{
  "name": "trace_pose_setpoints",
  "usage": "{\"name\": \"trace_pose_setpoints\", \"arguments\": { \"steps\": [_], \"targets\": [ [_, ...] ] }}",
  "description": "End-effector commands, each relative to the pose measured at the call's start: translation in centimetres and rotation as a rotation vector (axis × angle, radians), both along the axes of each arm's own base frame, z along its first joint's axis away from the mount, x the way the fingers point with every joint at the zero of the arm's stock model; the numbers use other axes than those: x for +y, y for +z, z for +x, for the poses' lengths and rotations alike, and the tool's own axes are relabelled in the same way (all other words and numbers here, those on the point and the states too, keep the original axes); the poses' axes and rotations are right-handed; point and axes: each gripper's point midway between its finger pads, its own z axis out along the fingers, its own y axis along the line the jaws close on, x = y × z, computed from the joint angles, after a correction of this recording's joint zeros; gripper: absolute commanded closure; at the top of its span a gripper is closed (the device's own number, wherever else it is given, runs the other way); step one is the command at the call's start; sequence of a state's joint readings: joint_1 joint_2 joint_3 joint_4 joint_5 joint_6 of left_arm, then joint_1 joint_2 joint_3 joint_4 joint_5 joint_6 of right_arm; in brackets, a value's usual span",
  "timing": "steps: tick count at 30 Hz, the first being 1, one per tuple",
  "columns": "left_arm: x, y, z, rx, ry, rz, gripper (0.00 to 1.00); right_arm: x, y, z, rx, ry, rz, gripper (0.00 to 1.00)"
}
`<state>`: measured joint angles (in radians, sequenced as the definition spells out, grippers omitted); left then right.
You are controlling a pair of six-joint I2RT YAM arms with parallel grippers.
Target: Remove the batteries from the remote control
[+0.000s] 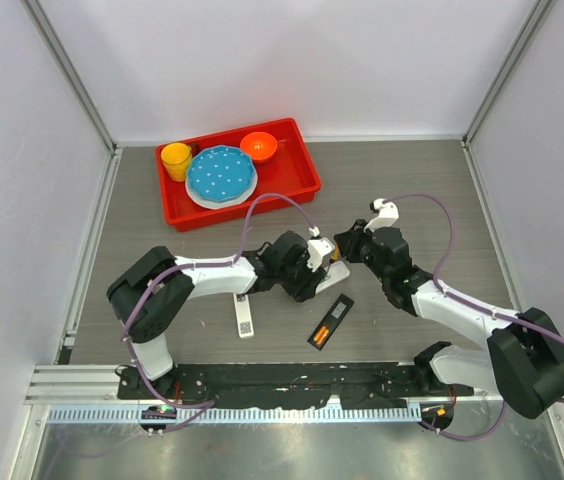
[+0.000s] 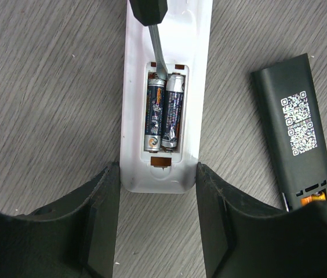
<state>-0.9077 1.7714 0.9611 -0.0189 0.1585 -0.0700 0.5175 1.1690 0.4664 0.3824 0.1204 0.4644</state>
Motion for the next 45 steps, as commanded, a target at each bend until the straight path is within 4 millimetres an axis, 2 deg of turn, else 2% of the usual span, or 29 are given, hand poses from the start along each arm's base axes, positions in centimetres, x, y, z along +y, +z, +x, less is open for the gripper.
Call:
{"name": "trace_pose_setpoints", "arguments": {
  "steps": [1,7,22,25,29,45],
  "targets": [
    [0.3,-0.4,-0.7,0.036,-0.018,0.030,0.65,0.3,1.4,1.3,-0.051,-0.025,-0.030,0.99],
    [0.2,-0.6,-0.9,0.046,-0.025,0.032,0.66,1.6,1.2,0.9,-0.032,0.006,0.009,0.99],
    [0.0,-0.5,-1.1,0.062,-0.037,0.024,0.78,3.6,1.0,-0.8,0.006,0.040,0.295,0.99],
    [0.0,-0.7,-1.2,0.070,-0.040,0.029,0.85,3.5,1.1,-0.9,0.004,0.033,0.341,0.99],
    [-0.1,-0.6,-1.2,0.071,-0.038,0.025,0.99,3.6,1.5,-1.1,-0.003,0.036,0.375,0.99],
    [0.2,-0.8,-0.7,0.056,-0.013,0.042,1.00,3.3,3.5,-2.0,-0.024,0.049,0.413,0.99]
  ]
}}
